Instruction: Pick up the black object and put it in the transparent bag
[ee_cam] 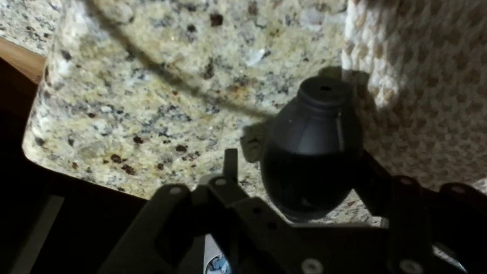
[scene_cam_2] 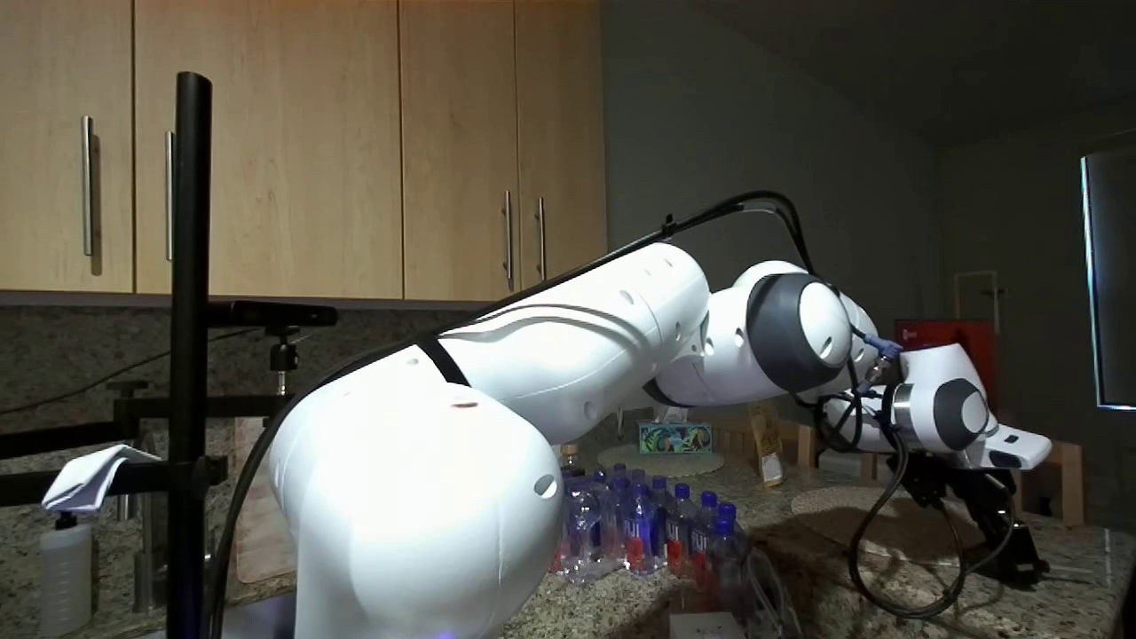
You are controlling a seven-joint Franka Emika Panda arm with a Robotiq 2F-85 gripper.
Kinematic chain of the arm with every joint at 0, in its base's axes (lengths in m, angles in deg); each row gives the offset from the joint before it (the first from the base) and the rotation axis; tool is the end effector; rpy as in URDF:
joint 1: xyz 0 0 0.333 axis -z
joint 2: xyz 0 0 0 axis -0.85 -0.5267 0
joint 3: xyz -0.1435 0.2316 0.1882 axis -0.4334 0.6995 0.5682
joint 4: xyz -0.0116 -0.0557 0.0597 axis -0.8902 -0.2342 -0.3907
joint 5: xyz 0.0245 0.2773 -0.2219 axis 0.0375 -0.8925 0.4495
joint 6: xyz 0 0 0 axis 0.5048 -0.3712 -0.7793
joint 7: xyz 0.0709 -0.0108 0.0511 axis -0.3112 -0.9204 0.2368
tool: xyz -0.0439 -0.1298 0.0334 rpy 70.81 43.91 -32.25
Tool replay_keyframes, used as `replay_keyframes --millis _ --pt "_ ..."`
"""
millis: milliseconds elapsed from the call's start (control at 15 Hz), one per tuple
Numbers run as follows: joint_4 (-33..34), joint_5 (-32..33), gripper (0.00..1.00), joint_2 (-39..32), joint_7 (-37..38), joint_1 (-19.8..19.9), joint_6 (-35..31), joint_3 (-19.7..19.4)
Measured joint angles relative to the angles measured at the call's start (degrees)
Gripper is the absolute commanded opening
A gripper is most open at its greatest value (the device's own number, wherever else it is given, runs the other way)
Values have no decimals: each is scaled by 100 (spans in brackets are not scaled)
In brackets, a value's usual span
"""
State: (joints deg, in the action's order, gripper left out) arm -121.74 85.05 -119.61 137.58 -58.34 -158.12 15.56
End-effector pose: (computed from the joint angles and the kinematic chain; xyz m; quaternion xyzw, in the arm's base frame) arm 0.7961 -0.1012 0.2078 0.8529 -0.4943 0.1667 0.0193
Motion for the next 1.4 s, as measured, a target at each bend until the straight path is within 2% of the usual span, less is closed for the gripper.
replay_keyframes --millis 400,600,933,1200,1400 --pt "38 -11 12 -13 -416 156 -146 228" --pt "80 -207 6 10 -885 359 -246 555" --pt "-94 -1035 10 420 -2402 883 -341 1410" --pt "-791 -1404 10 1164 -3230 1062 -240 1593" --pt "-1456 -1511 10 1836 -3944 1130 206 1720"
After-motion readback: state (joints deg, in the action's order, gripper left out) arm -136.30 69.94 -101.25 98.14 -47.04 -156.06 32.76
